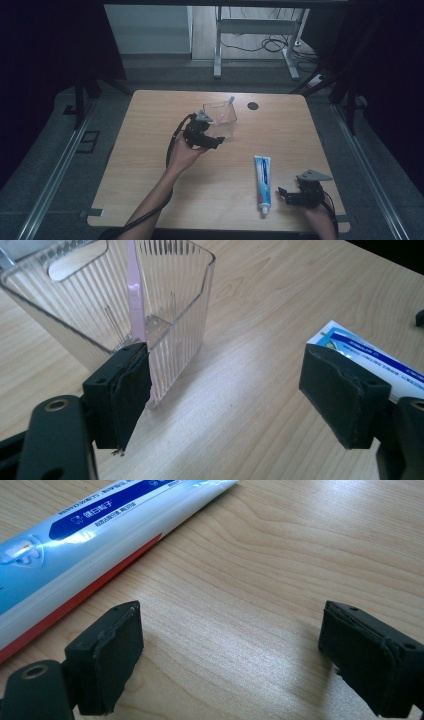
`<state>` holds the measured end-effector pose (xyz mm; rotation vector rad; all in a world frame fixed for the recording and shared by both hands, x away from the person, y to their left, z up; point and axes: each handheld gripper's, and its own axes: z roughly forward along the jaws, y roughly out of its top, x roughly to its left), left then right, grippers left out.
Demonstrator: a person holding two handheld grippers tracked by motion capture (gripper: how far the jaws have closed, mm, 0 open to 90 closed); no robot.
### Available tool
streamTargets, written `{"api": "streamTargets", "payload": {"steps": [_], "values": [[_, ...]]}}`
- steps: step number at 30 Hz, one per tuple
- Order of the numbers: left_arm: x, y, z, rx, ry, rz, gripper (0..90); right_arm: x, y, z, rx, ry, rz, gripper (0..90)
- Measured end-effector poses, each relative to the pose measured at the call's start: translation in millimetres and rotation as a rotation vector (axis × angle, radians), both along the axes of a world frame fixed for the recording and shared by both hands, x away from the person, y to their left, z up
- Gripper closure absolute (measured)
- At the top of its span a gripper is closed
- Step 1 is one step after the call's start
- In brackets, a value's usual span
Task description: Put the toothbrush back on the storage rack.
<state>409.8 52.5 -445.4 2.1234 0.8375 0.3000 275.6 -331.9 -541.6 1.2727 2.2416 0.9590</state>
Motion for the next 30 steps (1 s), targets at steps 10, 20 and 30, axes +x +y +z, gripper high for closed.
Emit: {"api": "streamTargets", "payload": {"steps": [10,20,30], "values": [[-12.8,11.6,-8.1,-0.016,0.013,-0.005,20.6,-0.1,0.1,0.0,0.000,0.001,-0.001,10.4],[-20.9,19.3,-18.7,-0.039,0.046,0.000,20.3,-0.1,0.0,0.1,-0.001,0.000,-0.001,10.6],[-24.6,23.1,-49.8,-0.028,0.118,-0.018,22.2,-0.1,-0.1,0.0,-0.001,-0.001,-0.004,11.0]]}}
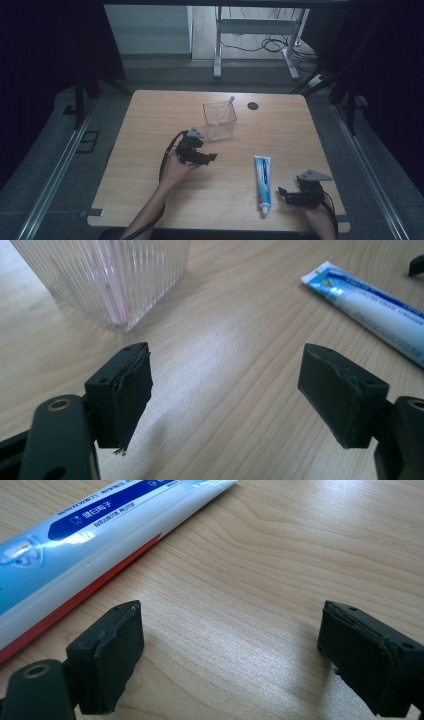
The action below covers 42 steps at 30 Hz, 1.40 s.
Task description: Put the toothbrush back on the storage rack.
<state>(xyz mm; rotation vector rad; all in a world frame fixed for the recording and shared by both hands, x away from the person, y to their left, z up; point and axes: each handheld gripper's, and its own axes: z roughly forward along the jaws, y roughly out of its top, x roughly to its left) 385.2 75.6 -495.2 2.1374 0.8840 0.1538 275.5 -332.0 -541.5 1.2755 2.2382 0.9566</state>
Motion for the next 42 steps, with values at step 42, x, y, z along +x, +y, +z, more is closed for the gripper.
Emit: {"api": "streamTargets", "payload": {"steps": [42], "values": [[-61.9,25.2,-30.8,-0.029,-0.014,0.026,16.0,0.0,0.0,0.0,0.001,0.000,0.001,11.1]]}}
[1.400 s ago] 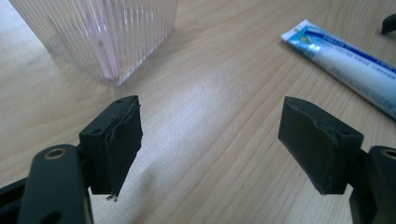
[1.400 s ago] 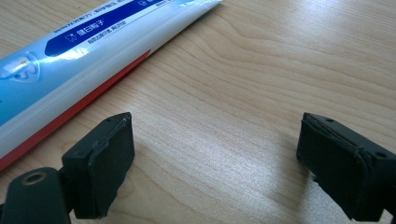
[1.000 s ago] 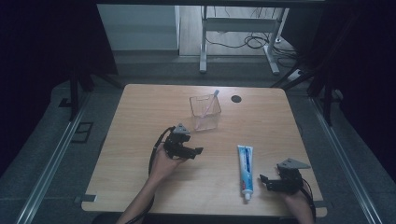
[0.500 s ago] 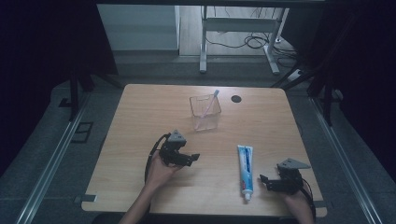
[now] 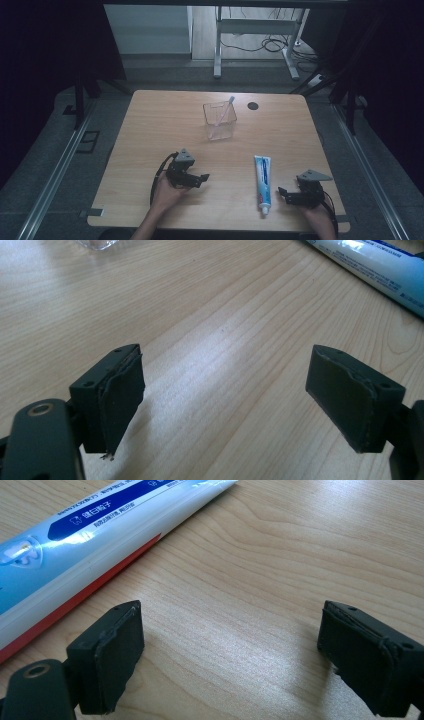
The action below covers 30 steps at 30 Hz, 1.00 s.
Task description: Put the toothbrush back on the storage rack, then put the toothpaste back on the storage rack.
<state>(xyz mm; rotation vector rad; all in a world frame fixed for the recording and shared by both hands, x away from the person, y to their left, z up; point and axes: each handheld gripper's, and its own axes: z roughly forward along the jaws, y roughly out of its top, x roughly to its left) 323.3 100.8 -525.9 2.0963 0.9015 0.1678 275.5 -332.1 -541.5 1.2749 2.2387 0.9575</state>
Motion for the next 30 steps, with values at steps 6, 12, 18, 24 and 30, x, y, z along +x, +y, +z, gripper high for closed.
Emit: {"api": "streamTargets", "payload": {"steps": [6,12,18,24,30], "values": [[-10.7,4.1,-5.1,0.027,-0.011,0.006,16.0,0.1,-0.1,0.0,0.000,-0.002,0.001,11.2],[-17.6,9.3,-10.7,0.053,-0.008,0.021,15.9,-0.3,-0.6,0.3,0.006,-0.003,0.005,13.2],[-18.8,12.6,-16.5,0.102,-0.016,0.036,15.7,-1.6,-1.5,0.6,0.016,-0.003,0.020,15.0],[-19.4,10.4,-17.3,0.131,-0.039,0.037,15.7,-2.2,-4.0,2.7,0.040,0.019,0.027,16.0],[-22.4,6.2,-17.6,0.173,-0.059,0.038,15.2,-3.5,-1.8,9.4,0.074,0.047,0.047,16.1]]}}
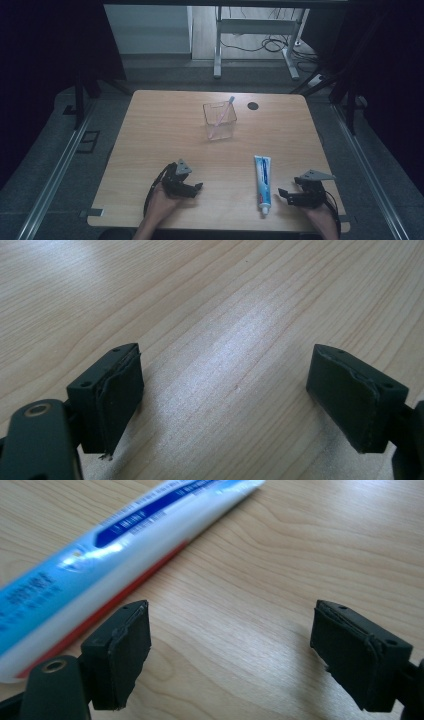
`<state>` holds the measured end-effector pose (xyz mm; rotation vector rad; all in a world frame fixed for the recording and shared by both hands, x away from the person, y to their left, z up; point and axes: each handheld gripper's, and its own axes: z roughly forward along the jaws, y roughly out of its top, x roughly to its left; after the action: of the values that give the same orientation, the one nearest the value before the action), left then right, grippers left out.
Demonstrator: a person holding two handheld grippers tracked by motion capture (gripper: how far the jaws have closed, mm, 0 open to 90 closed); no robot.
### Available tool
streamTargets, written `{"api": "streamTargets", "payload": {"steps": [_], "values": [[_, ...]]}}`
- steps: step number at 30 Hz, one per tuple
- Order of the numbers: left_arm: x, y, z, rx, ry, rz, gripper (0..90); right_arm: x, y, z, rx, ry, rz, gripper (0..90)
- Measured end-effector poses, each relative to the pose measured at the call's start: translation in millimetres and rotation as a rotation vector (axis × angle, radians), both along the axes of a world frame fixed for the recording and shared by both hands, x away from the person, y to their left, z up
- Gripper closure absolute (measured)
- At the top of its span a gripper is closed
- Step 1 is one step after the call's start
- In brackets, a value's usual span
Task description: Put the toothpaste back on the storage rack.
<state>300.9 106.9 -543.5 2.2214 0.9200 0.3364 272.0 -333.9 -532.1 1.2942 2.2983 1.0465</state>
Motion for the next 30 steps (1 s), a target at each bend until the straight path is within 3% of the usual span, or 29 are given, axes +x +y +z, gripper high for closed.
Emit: {"api": "streamTargets", "payload": {"steps": [10,20,30], "values": [[0.1,0.0,0.0,0.001,-0.001,0.000,15.2,-1.4,11.3,9.5,-0.023,0.033,0.014,15.8],[0.2,-0.2,0.2,0.004,-0.001,0.004,15.3,-2.7,19.5,24.8,0.055,0.022,0.036,38.1],[0.2,-0.4,0.2,0.004,0.000,0.006,15.3,-5.0,42.5,34.5,0.046,0.028,0.136,68.6]]}}
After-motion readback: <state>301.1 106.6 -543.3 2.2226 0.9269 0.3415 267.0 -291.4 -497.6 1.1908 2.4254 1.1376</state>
